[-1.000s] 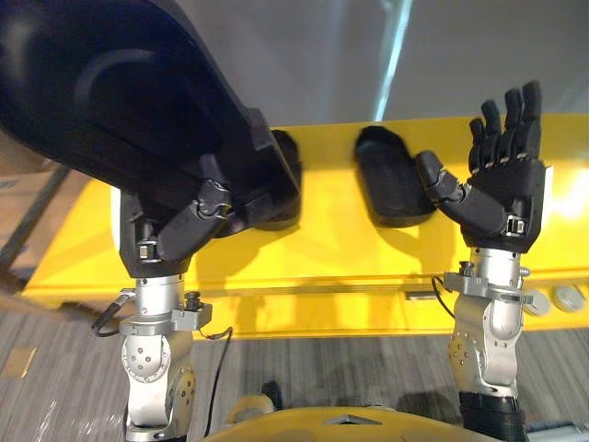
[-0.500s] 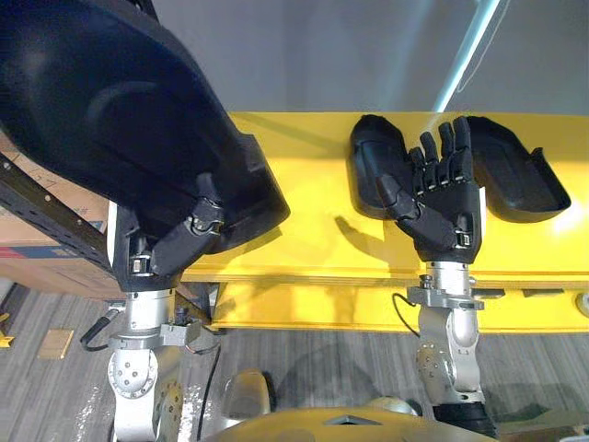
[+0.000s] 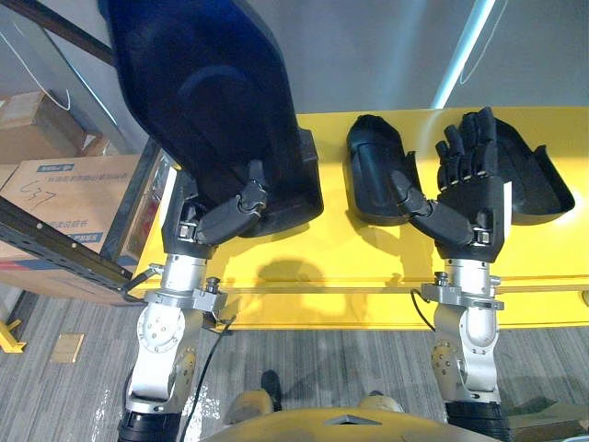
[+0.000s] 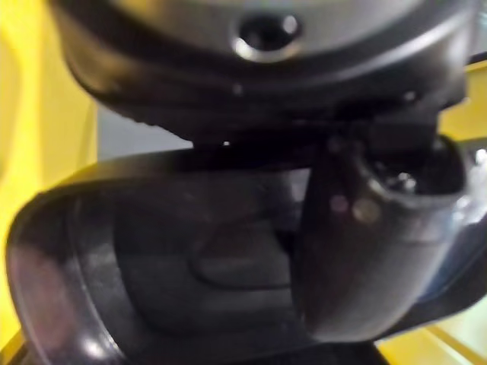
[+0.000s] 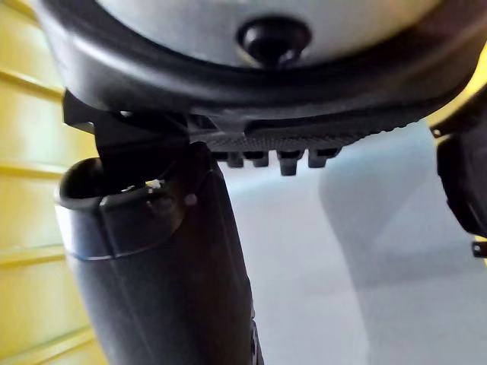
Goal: Walk over and take three plastic housings, then place them on the shelf
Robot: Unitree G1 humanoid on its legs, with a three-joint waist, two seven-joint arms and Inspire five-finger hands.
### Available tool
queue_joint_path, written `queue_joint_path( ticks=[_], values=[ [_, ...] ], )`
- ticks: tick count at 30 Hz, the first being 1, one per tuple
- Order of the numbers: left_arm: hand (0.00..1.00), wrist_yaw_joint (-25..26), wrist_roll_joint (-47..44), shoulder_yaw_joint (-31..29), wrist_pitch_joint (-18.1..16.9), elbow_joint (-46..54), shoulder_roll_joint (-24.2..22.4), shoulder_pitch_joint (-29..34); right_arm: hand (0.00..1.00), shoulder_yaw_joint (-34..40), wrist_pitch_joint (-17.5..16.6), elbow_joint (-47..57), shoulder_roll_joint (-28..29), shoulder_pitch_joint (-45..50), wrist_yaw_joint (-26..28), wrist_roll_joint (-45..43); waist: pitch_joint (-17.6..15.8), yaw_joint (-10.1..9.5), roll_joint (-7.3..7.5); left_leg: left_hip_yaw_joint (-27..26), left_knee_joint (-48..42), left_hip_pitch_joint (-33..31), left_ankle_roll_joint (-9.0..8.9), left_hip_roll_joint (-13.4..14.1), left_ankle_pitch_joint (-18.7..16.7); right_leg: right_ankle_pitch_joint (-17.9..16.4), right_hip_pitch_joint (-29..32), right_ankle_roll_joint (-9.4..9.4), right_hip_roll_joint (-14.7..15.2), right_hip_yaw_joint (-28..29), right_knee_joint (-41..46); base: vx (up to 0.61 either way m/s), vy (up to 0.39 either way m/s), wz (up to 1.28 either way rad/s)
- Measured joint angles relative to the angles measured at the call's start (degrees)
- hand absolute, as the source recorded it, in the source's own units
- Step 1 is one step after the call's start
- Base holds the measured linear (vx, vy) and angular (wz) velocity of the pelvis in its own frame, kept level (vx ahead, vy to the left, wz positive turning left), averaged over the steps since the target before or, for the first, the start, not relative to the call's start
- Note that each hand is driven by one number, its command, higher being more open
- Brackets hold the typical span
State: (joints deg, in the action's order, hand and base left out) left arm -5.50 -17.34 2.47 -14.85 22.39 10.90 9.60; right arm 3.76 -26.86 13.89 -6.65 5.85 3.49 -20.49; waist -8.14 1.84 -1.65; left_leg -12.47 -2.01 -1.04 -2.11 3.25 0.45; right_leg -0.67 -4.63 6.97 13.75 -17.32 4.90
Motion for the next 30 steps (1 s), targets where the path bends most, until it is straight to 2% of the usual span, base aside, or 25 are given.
queue_joint_path(
  ticks=[5,6,8,10,13,16,19,20,23,29,30],
  values=[
    [0.00,2.95,2.84,-0.30,5.02,-1.86,-0.13,-0.10,1.00,1.67,0.13,1.77,-2.04,-0.02,-0.02,-0.02,-0.01,0.09,-0.01,-1.39,5.64,1.35,-0.04,-0.40,3.77,-0.13,1.94,-0.17,-0.20,1.03,-0.01,-0.09,-0.010,-0.11],
    [0.00,4.01,4.46,-0.54,6.90,-3.54,0.03,-0.13,1.00,1.81,0.27,1.78,-2.35,-0.01,0.18,-0.11,-0.01,0.22,-0.02,-1.71,6.88,1.94,-0.03,-0.64,4.22,-0.19,2.11,-0.19,-0.14,1.71,-0.01,-0.09,0.039,-0.22],
    [0.00,5.32,5.24,-2.47,10.18,-8.51,1.30,-0.22,1.00,1.86,0.39,1.81,-2.48,-0.01,1.53,-0.21,-0.06,0.87,0.01,-2.73,7.06,1.86,-0.07,-0.80,4.49,-0.39,2.69,-0.45,0.10,2.34,0.02,-0.13,0.043,-0.21],
    [0.00,6.21,4.91,-5.74,11.77,-11.20,2.03,-0.99,1.00,2.14,1.14,1.81,-2.79,0.05,3.38,-0.26,-0.09,1.50,-0.06,-3.18,7.08,1.72,-0.37,-0.73,4.80,-0.57,3.33,-0.23,0.04,2.82,0.37,-0.13,0.022,-0.13],
    [0.00,6.32,4.61,-7.38,12.76,-13.82,5.08,-4.81,1.00,2.52,2.06,1.82,-4.88,0.03,4.33,-0.49,-0.44,1.45,-0.67,-3.17,7.10,1.54,-0.31,-0.57,5.47,-0.77,3.87,-0.16,-0.01,3.16,1.10,-0.10,0.004,-0.01],
    [0.00,4.09,4.19,-7.87,14.01,-19.17,10.56,-11.09,1.00,2.05,2.99,1.80,-7.77,-0.17,6.45,-0.40,-0.87,1.38,-1.63,-3.22,7.11,1.10,-0.27,-0.56,6.07,-0.63,4.74,0.03,0.05,3.33,1.60,-0.08,0.017,-0.02],
    [0.00,3.25,4.14,-7.83,14.32,-24.51,13.32,-15.43,1.00,0.85,3.92,1.71,-8.70,-0.73,7.00,-0.44,-0.86,1.53,-1.66,-3.48,7.11,1.00,-0.12,-0.52,6.34,-0.52,5.29,0.16,0.05,3.73,1.98,-0.03,0.014,-0.06],
    [0.00,2.60,3.66,-7.86,14.62,-28.40,14.73,-18.99,1.00,0.07,4.33,1.57,-9.46,-1.45,7.32,-0.44,-0.85,1.65,-1.68,-3.51,7.11,0.58,0.19,-0.54,7.03,-0.24,5.72,0.57,0.07,3.87,1.96,0.00,0.000,0.00],
    [0.00,0.94,2.07,-7.85,15.11,-34.53,17.07,-23.81,1.00,-1.34,5.26,0.27,-9.47,-3.49,8.08,-0.46,-0.84,2.02,-1.69,-3.67,7.11,0.69,0.25,-0.54,7.20,0.13,5.88,1.14,0.06,4.27,2.04,-0.01,0.007,-0.04],
    [0.00,-1.06,1.24,-7.67,15.42,-42.52,18.03,-29.29,1.00,-2.73,7.03,-1.38,-9.50,-4.67,8.69,-0.47,-0.83,2.57,-1.76,-3.97,7.11,0.64,0.26,-0.52,7.27,0.30,6.36,1.33,0.07,5.14,2.16,-0.01,0.012,-0.05],
    [0.00,-1.29,-0.40,-7.20,16.53,-45.50,18.54,-31.61,1.00,-2.81,7.50,-1.38,-9.63,-4.73,8.76,-0.48,-0.84,2.83,-1.79,-3.96,7.11,0.54,0.21,-0.47,7.30,0.31,6.46,1.29,0.06,5.19,2.13,0.00,0.000,0.00]
  ],
)
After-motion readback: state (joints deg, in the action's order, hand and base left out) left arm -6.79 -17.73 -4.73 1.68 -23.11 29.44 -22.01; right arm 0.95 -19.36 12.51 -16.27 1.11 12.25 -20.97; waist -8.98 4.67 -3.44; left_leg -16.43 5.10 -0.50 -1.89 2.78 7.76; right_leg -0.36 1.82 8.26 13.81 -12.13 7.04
